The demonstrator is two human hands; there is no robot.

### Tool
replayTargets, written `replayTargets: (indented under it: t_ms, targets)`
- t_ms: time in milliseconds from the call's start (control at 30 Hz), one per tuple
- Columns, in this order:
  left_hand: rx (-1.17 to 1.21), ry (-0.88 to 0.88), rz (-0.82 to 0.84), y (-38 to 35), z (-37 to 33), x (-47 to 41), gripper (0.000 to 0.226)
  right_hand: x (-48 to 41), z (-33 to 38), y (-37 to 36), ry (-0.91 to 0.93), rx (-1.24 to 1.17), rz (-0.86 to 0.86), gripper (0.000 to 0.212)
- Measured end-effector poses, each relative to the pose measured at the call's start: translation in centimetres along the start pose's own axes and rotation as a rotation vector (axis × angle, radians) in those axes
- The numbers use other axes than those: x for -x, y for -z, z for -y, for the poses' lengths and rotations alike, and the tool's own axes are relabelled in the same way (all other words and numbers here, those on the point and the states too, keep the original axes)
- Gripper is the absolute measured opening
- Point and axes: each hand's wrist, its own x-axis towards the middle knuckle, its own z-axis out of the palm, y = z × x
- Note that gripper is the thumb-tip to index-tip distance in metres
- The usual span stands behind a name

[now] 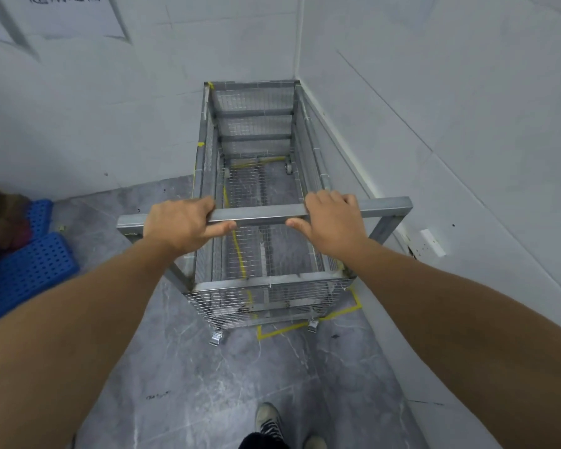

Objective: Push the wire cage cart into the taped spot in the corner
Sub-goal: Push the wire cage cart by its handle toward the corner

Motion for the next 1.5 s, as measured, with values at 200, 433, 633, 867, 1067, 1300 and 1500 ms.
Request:
replayTargets:
  t_ms: [200, 433, 633, 867, 1067, 1300, 1500]
  targets:
    - [0.021, 0.007, 0.034, 0.5, 1.3, 0.8, 0.068, 0.0, 1.8, 0.2, -0.002, -0.002, 0.019, 0.062]
    - [0.043, 0.007, 0.043, 0.7, 0.8, 0.5, 0.067, 0.0, 0.6, 0.9, 0.037, -0.029, 0.091, 0.06]
    - [0.031, 0.0, 0.059, 0.9, 0.8, 0.5, 0.065, -0.1, 0.4, 1.0, 0.046, -0.003, 0.107, 0.055]
    - [-0.001, 0.008, 0.054, 1.3, 0.7, 0.8, 0.067, 0.2, 0.4, 1.0, -0.025, 0.013, 0.082, 0.051]
    - [0.002, 0.031, 0.027, 1.3, 1.1, 1.2, 0.07, 0.4, 0.9, 0.2, 0.006, 0.044, -0.004, 0.058]
    - [-0.013, 0.05, 0.011, 0.8, 1.1, 1.2, 0.073, 0.3, 0.8, 0.0, 0.026, 0.02, -0.035, 0.051]
    - [-0.02, 0.031, -0.01, 0.6, 1.1, 1.1, 0.071, 0.3, 0.6, -0.4, 0.03, 0.02, -0.066, 0.056]
